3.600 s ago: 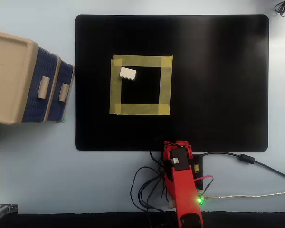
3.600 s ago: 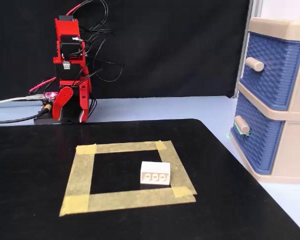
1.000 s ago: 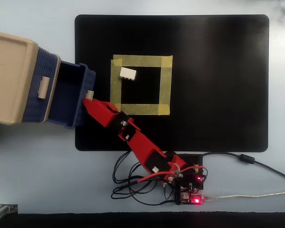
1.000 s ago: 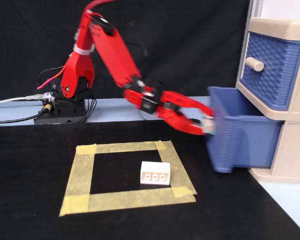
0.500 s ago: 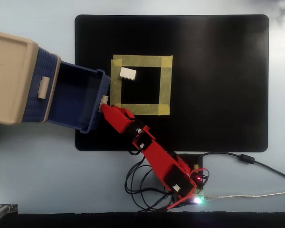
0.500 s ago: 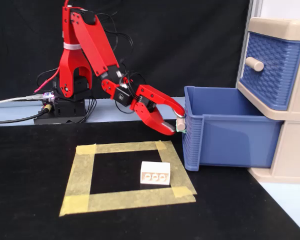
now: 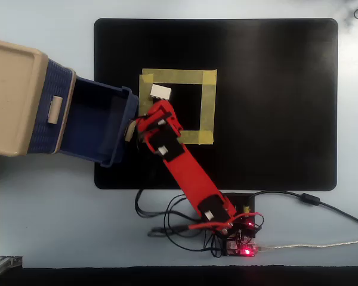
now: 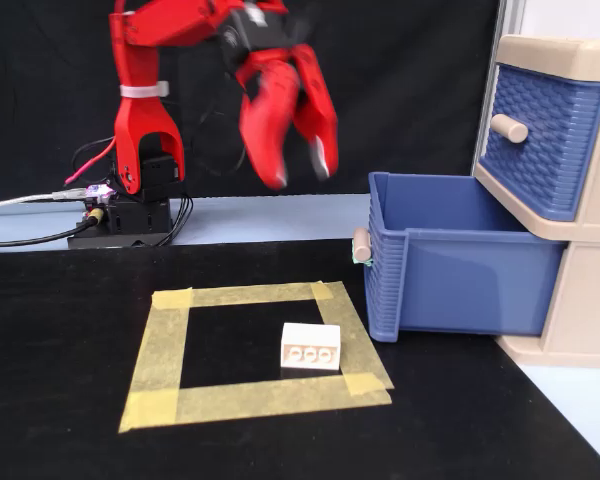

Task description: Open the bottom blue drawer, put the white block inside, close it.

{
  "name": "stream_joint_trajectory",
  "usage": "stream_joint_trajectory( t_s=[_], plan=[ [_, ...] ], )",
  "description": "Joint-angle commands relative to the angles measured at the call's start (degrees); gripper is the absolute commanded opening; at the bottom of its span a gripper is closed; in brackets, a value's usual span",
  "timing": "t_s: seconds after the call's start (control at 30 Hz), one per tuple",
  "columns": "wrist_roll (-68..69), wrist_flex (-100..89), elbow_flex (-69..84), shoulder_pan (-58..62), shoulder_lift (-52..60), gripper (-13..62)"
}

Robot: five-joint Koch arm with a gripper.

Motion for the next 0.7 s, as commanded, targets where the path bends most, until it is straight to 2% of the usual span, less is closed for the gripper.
stream_joint_trajectory(
  t_s=[0.0, 0.07, 0.17, 0.67],
  plan=[
    [27.1, -1.9, -8.5, 2.8, -7.6, 32.7],
    [32.1, -1.1, -14.2, 3.3, -12.1, 32.8],
    [32.3, 2.3, -17.8, 3.4, -14.7, 32.9],
    [33.2, 5.1, -18.2, 3.2, -27.7, 33.0]
  ],
)
